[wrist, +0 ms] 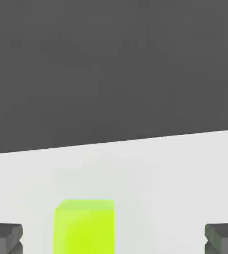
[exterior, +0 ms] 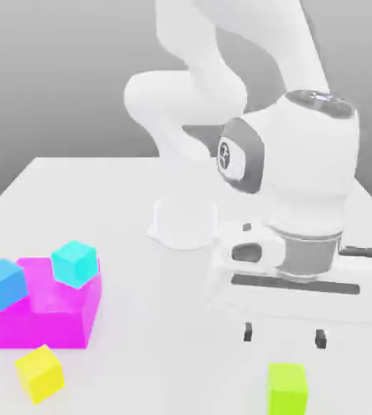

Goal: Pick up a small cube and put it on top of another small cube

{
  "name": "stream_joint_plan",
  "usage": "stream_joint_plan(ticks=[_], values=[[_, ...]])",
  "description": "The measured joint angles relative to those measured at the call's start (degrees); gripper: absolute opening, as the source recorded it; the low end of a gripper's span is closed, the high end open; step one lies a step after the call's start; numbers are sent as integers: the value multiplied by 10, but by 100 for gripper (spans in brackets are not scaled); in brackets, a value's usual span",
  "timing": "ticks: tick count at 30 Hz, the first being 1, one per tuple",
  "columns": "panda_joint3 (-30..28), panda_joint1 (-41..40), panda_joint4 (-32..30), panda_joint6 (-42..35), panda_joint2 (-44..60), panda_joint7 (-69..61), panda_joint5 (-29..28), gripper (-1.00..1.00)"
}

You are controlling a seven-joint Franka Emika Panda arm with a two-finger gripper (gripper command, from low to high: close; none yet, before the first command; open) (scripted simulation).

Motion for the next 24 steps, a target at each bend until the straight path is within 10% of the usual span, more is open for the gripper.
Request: stream_joint_plan(ticks=[5, 6, 24], values=[[-43, 39, 17, 75, 104, 38, -41, 0], [-49, 44, 20, 83, 115, 42, -46, -100], [-81, -51, -64, -48, -96, 45, 2, -100]])
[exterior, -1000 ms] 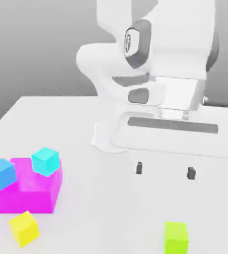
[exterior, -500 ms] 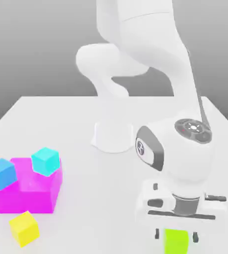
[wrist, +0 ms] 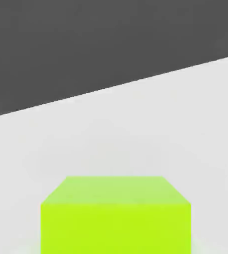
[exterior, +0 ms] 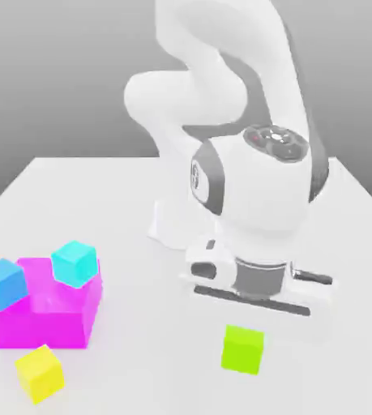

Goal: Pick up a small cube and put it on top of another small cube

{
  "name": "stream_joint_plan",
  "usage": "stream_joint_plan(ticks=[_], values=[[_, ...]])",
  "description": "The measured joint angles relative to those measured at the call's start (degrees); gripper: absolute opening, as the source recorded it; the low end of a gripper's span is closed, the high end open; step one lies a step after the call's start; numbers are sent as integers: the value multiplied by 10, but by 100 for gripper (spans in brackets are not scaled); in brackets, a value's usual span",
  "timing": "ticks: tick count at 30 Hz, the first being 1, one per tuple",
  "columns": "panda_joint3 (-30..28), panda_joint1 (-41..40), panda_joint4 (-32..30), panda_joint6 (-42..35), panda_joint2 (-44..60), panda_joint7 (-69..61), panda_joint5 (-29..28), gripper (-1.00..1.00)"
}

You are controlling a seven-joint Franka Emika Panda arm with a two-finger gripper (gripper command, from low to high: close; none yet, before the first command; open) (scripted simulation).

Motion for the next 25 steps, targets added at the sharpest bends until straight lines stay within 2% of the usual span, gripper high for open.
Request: stream_joint_plan(ticks=[4, 16, 21, 22, 25], values=[[-34, -72, -42, -38, -80, 27, 1, -100], [-151, -209, -172, -142, -329, 77, 48, -100], [-165, -219, -205, -47, -268, 77, 54, -100], [-166, -219, -211, -23, -250, 77, 54, 100], [-166, -219, -211, -23, -250, 77, 55, 100]])
